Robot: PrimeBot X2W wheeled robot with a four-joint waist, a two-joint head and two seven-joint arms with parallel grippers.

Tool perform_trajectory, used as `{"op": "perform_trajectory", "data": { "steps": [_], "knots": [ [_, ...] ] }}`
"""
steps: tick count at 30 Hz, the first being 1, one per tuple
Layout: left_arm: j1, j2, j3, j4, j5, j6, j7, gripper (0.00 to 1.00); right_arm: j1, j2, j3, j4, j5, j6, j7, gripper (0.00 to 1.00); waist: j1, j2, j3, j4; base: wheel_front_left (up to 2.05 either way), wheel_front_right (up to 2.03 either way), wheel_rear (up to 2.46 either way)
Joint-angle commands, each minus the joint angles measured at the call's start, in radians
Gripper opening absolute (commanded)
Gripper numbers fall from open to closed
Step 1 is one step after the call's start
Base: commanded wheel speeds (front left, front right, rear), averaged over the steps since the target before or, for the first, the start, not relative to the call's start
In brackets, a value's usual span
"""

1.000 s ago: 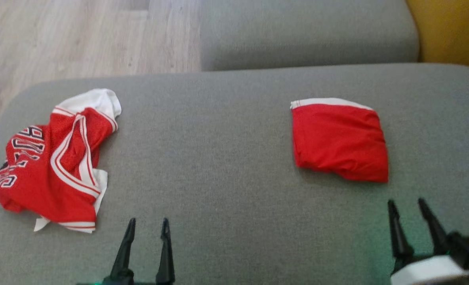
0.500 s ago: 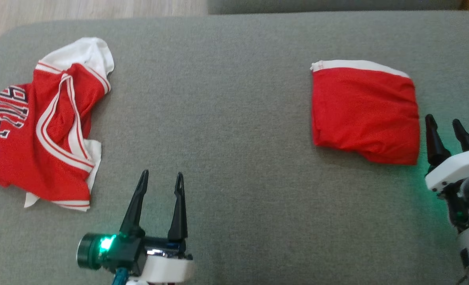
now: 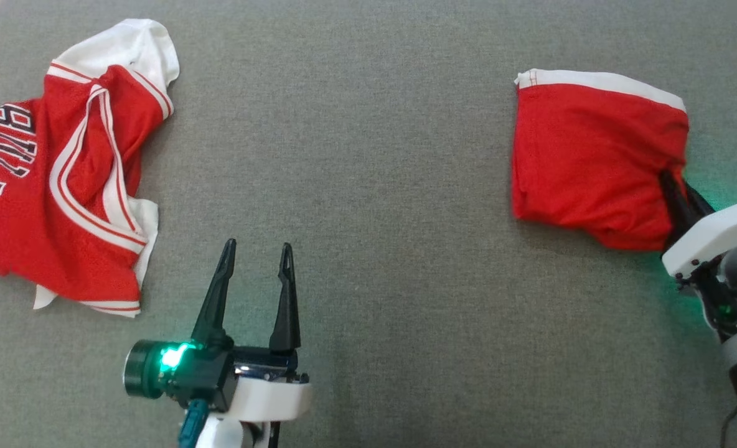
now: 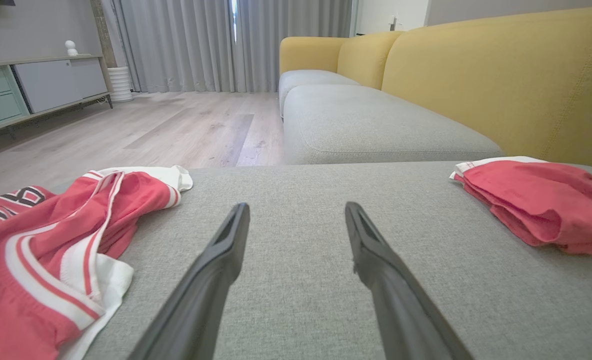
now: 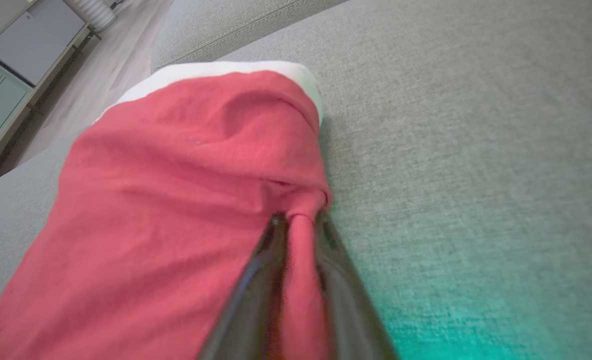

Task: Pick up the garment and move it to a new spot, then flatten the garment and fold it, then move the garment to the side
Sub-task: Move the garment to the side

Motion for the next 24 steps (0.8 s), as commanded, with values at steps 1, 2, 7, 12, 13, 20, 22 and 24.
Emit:
{"op": "perform_trajectory", "data": {
  "steps": [1, 2, 7, 12, 13, 20, 22, 24],
  "knots": [
    [-0.035, -0.002, 0.023, -0.026, -0.007, 0.009, -0.005, 1.00, -0.021, -0.035, 0.022, -0.017, 0.008, 0.004, -0.011, 0.00, 0.0000, 0.0000, 0.007, -0.003, 0.00, 0.00, 0.00],
    [-0.038, -0.002, 0.022, -0.027, -0.008, 0.011, -0.005, 1.00, -0.025, -0.045, 0.025, -0.016, 0.011, 0.004, -0.018, 0.00, 0.0000, 0.0000, 0.010, -0.006, 0.00, 0.00, 0.00],
    [-0.051, -0.002, 0.024, -0.037, -0.003, 0.017, -0.005, 1.00, -0.043, -0.147, 0.016, -0.017, -0.007, 0.004, -0.056, 0.00, 0.0000, 0.0000, 0.043, -0.033, 0.00, 0.00, 0.00],
    [-0.075, -0.002, 0.031, -0.045, 0.013, 0.011, -0.005, 1.00, -0.057, -0.272, -0.008, -0.022, -0.042, 0.004, -0.064, 0.00, 0.0000, 0.0000, 0.110, -0.078, 0.00, 0.00, 0.00],
    [-0.082, -0.002, 0.032, -0.045, 0.014, 0.008, -0.005, 1.00, -0.058, -0.295, -0.015, -0.017, -0.061, 0.004, -0.068, 0.00, 0.0000, 0.0000, 0.123, -0.085, 0.00, 0.00, 0.00],
    [-0.140, -0.002, 0.045, -0.041, 0.037, -0.010, -0.005, 1.00, -0.093, -0.385, -0.059, 0.013, -0.175, 0.004, -0.074, 0.00, 0.0000, 0.0000, 0.203, -0.126, 0.00, 0.00, 0.00],
    [-0.160, -0.002, 0.051, -0.042, 0.048, -0.016, -0.005, 1.00, -0.117, -0.401, -0.080, 0.025, -0.216, 0.004, -0.079, 0.00, 0.0000, 0.0000, 0.224, -0.138, 0.00, 0.00, 0.00],
    [-0.175, -0.002, 0.057, -0.038, 0.055, -0.024, -0.005, 1.00, -0.144, -0.412, -0.107, 0.042, -0.256, 0.004, -0.085, 0.00, 0.0000, 0.0000, 0.237, -0.148, 0.00, 0.00, 0.00]
  ]
}}
